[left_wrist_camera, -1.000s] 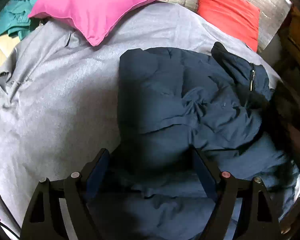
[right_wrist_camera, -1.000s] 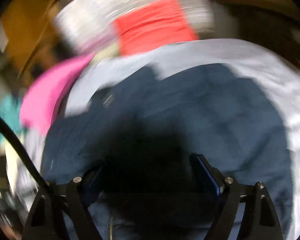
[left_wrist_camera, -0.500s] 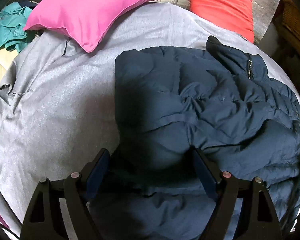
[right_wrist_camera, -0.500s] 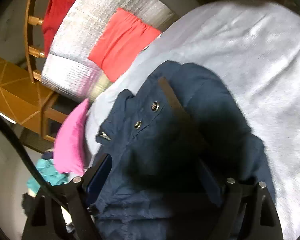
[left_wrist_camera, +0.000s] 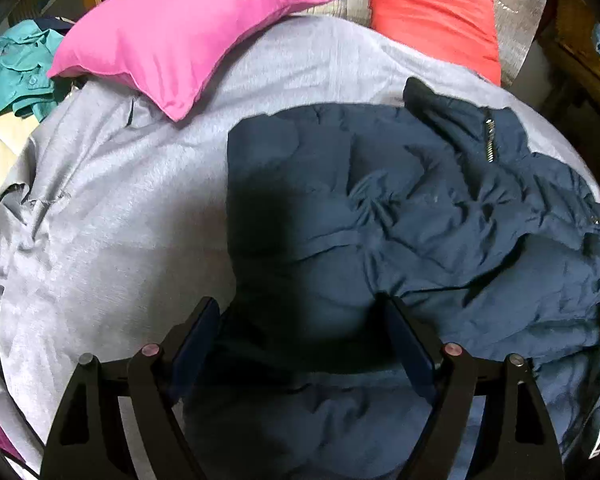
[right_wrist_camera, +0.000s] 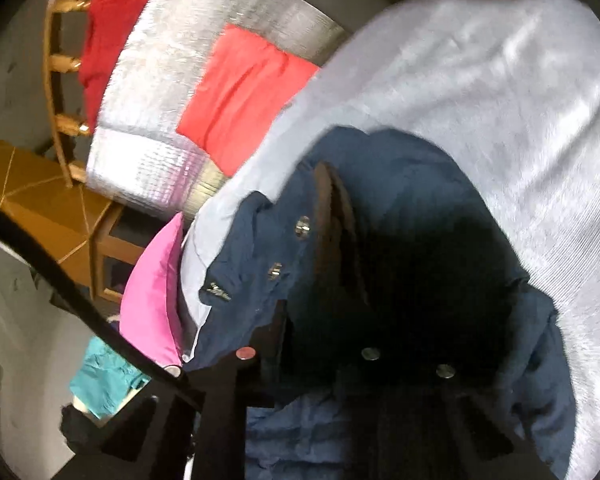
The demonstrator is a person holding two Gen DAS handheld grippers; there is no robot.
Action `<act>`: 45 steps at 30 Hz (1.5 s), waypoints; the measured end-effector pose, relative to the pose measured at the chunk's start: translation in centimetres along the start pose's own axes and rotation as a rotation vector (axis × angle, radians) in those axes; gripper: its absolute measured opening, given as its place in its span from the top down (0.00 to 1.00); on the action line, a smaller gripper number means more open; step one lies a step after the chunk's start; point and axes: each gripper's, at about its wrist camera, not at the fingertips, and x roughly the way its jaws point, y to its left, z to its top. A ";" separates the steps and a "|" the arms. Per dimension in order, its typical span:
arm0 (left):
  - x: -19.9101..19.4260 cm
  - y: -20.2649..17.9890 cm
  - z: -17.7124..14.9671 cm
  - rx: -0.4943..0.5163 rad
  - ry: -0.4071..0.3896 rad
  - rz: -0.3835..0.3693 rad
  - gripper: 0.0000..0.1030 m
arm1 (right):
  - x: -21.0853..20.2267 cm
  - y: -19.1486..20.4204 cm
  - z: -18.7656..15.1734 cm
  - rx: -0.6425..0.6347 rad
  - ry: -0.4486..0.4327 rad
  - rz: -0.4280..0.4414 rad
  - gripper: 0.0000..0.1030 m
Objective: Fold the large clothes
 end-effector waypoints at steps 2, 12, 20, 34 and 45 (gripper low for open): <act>-0.7 0.0 -0.1 0.010 -0.018 -0.010 0.18 | -1.1 1.0 -0.7 -0.057 -0.007 -0.035 0.81; 0.3 -0.1 -0.3 0.049 0.012 0.011 0.18 | -0.8 -1.2 -1.2 -0.075 0.114 -0.218 0.56; -2.1 -1.3 0.5 0.030 -0.128 -0.016 0.18 | -4.7 5.2 -2.4 -0.465 -0.177 -0.462 0.29; 1.1 -3.5 -0.3 0.081 -0.070 0.055 0.18 | -3.6 8.3 -3.9 -0.609 -0.254 -0.572 0.29; 1.2 -3.4 -0.3 0.094 -0.069 0.042 0.18 | -2.5 9.8 -5.0 -0.668 -0.273 -0.596 0.29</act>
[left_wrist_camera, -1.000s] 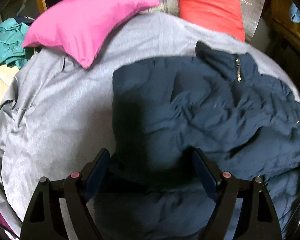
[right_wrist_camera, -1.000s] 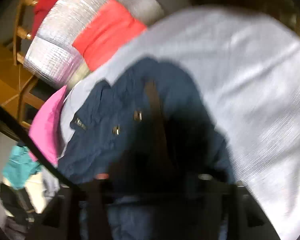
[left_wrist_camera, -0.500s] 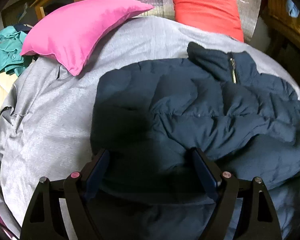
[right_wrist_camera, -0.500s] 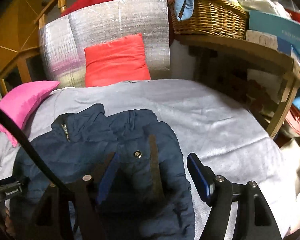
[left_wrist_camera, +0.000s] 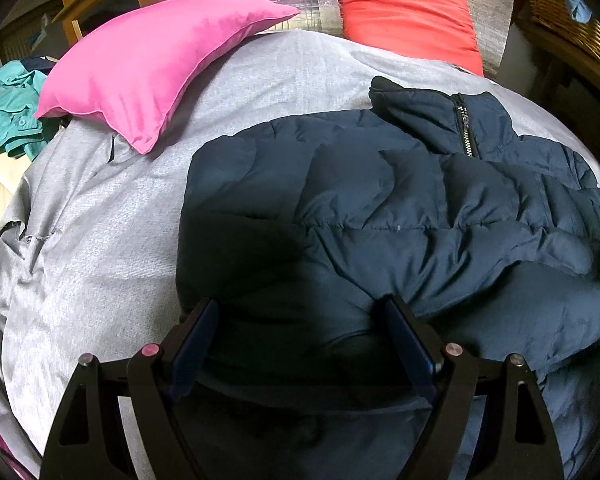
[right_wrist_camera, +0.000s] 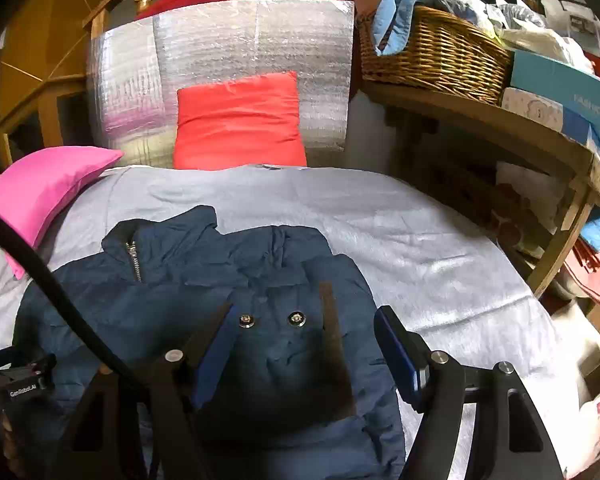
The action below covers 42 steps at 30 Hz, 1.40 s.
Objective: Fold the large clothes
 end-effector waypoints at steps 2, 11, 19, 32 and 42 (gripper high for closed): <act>0.0 0.0 0.0 0.001 0.000 0.001 0.18 | 0.0 0.0 0.0 0.000 -0.002 0.000 0.29; 0.0 -0.1 0.0 0.004 0.000 0.005 0.18 | -0.2 -0.1 0.1 0.004 -0.010 -0.006 0.29; -0.4 0.4 0.2 -0.007 0.010 -0.006 0.18 | 0.0 0.0 0.1 -0.006 -0.003 -0.001 0.29; 1.8 9.6 -0.1 -0.254 0.125 -0.032 0.18 | 8.1 -2.3 -2.4 0.131 0.373 0.334 0.48; -0.2 11.8 0.4 -0.304 0.054 -0.127 0.18 | 9.2 -11.3 -1.7 0.455 0.355 0.481 0.35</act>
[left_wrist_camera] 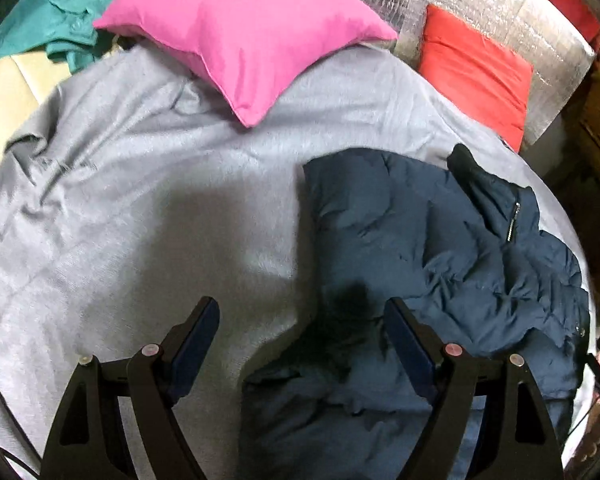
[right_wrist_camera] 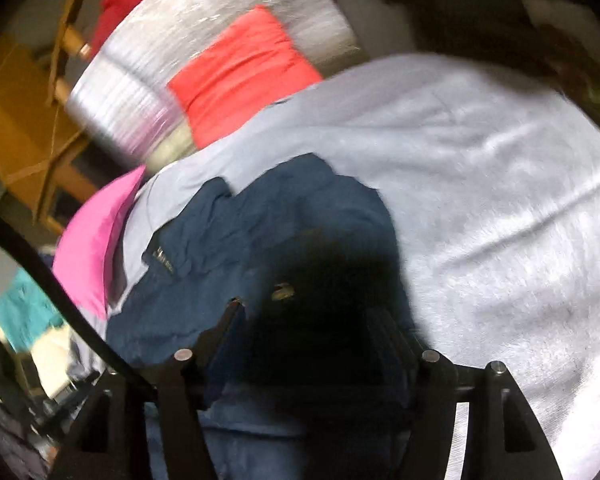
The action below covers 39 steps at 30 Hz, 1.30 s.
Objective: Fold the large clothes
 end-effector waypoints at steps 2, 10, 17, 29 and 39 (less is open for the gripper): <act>1.1 0.0 -0.2 0.007 0.046 -0.009 0.18 | 0.9 -0.7 0.1 0.036 0.038 0.046 0.33; 2.6 -1.9 -0.4 0.033 0.093 -0.052 0.18 | 2.9 2.6 -1.6 -0.121 0.066 -0.005 0.61; 0.9 -3.1 -0.5 0.083 0.008 0.031 0.18 | 0.7 3.5 -1.4 -0.154 -0.064 -0.024 0.84; -2.3 -5.8 -0.5 0.217 -0.162 0.157 0.18 | 0.5 2.5 -0.6 -0.100 -0.057 -0.039 0.38; -5.1 -7.6 -0.8 0.285 -0.275 0.204 0.18 | 1.1 2.9 -1.2 -0.119 -0.039 -0.024 0.38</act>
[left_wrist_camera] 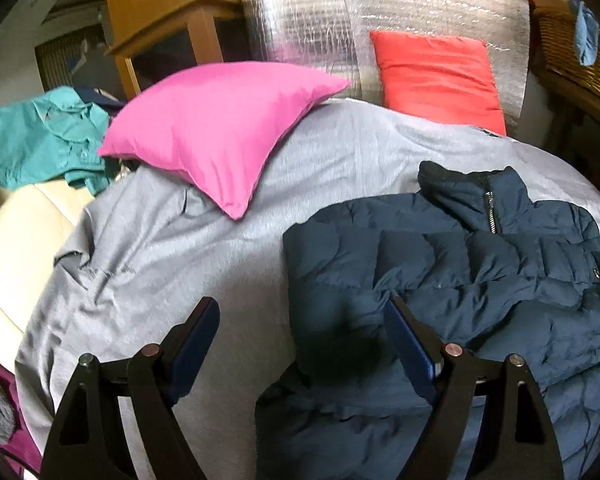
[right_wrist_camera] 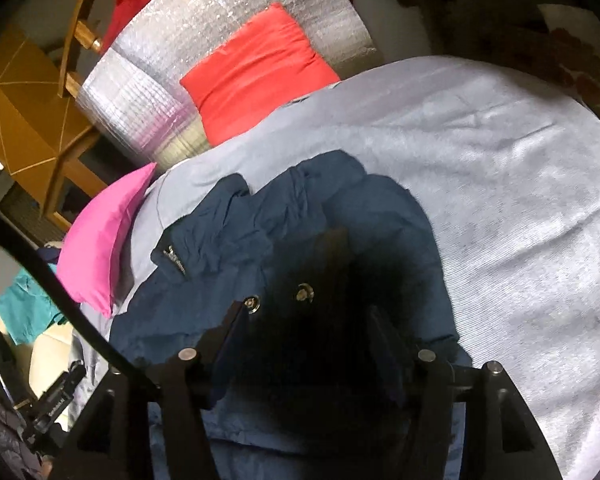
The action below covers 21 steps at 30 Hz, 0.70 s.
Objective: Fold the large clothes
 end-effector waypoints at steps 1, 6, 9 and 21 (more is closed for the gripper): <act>-0.5 0.1 -0.1 0.001 -0.006 0.003 0.18 | 0.1 0.2 0.0 -0.003 0.004 0.001 0.38; -1.3 0.2 0.1 0.000 -0.031 0.010 0.18 | 0.5 0.5 -0.4 -0.014 0.034 -0.009 0.38; -1.8 0.5 0.2 -0.012 -0.049 0.002 0.18 | 0.7 0.3 -0.5 -0.007 0.043 -0.011 0.38; -3.8 1.2 0.4 -0.043 -0.104 -0.014 0.18 | 1.1 0.4 -0.6 -0.006 0.051 -0.020 0.38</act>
